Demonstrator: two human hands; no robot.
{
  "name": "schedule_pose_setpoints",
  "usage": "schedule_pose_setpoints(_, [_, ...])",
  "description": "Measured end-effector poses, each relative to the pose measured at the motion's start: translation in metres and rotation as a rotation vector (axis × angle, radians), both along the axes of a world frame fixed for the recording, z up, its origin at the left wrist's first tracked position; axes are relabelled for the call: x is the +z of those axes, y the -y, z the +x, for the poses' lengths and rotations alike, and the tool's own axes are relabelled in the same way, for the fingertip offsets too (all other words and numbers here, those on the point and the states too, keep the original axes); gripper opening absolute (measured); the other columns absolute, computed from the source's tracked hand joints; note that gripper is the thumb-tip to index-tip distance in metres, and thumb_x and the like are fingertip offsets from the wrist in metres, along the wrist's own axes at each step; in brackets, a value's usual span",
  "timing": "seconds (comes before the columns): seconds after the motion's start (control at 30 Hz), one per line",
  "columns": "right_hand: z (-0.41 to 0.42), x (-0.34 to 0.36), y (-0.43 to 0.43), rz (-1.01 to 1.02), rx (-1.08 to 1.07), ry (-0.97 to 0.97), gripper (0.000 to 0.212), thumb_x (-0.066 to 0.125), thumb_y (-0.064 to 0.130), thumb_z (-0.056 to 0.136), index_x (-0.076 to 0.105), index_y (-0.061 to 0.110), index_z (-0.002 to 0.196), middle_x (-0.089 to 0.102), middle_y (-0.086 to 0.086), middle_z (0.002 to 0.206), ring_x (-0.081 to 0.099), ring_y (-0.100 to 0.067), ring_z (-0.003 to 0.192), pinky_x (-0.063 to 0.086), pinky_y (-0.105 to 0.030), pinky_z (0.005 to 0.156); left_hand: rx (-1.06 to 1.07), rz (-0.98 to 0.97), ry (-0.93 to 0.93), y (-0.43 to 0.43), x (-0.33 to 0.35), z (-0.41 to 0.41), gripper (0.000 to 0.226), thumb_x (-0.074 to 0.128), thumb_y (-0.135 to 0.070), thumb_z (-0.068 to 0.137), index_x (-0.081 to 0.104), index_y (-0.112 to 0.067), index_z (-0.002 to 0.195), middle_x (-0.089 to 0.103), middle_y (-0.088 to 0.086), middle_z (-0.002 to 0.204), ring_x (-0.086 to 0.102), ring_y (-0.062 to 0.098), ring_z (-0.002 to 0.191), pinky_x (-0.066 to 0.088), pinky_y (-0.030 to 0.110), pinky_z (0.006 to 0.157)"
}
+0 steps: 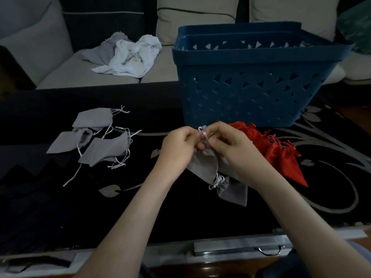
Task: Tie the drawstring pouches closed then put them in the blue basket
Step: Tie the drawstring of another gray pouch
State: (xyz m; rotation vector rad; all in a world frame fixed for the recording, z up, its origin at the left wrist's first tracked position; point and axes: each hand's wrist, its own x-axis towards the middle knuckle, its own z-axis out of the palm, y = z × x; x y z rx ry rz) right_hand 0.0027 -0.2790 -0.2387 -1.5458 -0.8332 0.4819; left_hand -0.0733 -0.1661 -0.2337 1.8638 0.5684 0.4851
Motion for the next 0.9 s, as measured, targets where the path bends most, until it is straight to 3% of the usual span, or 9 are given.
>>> schedule_pose_setpoints(0.13, [-0.001,-0.002,-0.005,0.035,-0.035,-0.006,0.023,0.052,-0.005,0.089,0.058,0.016,0.098,0.06,-0.005,0.073,0.062,-0.014,0.075,0.048,-0.029,0.077,0.007,0.008,0.027,0.0,-0.004,0.0,0.023,0.05,-0.01,0.095,0.068,-0.012,0.081,0.063,-0.003,0.064,0.056,0.009,0.062,0.046,0.032,0.071])
schedule_pose_setpoints(0.3, [0.002,-0.006,-0.009,-0.067,-0.159,0.114,0.021,0.055,-0.002,0.089,0.06,0.014,0.104,0.065,-0.004,0.077,0.064,-0.014,0.078,0.048,-0.022,0.075,-0.045,0.032,0.019,0.004,-0.004,-0.002,0.022,0.048,-0.011,0.096,0.069,-0.01,0.088,0.066,-0.003,0.072,0.059,0.009,0.068,0.048,0.03,0.076])
schedule_pose_setpoints(0.43, [-0.002,-0.003,-0.008,-0.101,-0.224,0.194,0.023,0.055,-0.003,0.087,0.062,0.016,0.098,0.067,0.002,0.08,0.062,-0.004,0.078,0.047,-0.011,0.07,-0.076,-0.002,0.013,0.005,-0.005,-0.006,0.009,0.065,-0.026,0.087,0.07,-0.019,0.093,0.071,-0.004,0.087,0.066,0.009,0.086,0.051,0.028,0.084])
schedule_pose_setpoints(0.57, [-0.009,0.002,-0.009,-0.104,-0.241,0.213,0.018,0.058,0.004,0.088,0.061,0.021,0.092,0.067,0.007,0.079,0.06,0.007,0.072,0.041,-0.004,0.064,-0.004,0.075,0.057,0.006,-0.005,-0.006,0.017,0.063,-0.028,0.09,0.066,-0.012,0.083,0.07,-0.002,0.076,0.063,0.006,0.072,0.047,0.023,0.072])
schedule_pose_setpoints(0.67, [-0.011,0.004,-0.009,-0.129,-0.243,0.217,0.014,0.057,0.005,0.09,0.062,0.017,0.094,0.068,0.004,0.079,0.057,0.013,0.066,0.037,-0.001,0.061,0.039,0.076,0.087,0.004,-0.006,-0.004,0.025,0.057,-0.024,0.094,0.062,-0.007,0.077,0.067,-0.001,0.066,0.06,0.008,0.065,0.048,0.029,0.071])
schedule_pose_setpoints(0.77, [-0.011,0.005,-0.01,-0.138,-0.279,0.194,0.011,0.057,0.007,0.091,0.064,0.015,0.095,0.069,0.002,0.082,0.058,0.008,0.068,0.039,-0.002,0.061,0.045,0.025,0.106,0.003,-0.007,-0.003,0.025,0.056,-0.023,0.094,0.061,-0.006,0.076,0.067,-0.001,0.065,0.062,0.012,0.066,0.049,0.035,0.074])
schedule_pose_setpoints(0.9, [-0.011,0.002,-0.012,-0.133,-0.335,0.152,0.005,0.062,0.011,0.089,0.063,0.016,0.089,0.069,0.001,0.079,0.062,-0.003,0.07,0.043,-0.008,0.063,0.041,-0.002,0.118,0.003,-0.008,-0.002,0.024,0.056,-0.02,0.094,0.062,-0.005,0.077,0.066,-0.002,0.063,0.061,0.01,0.065,0.049,0.033,0.074])
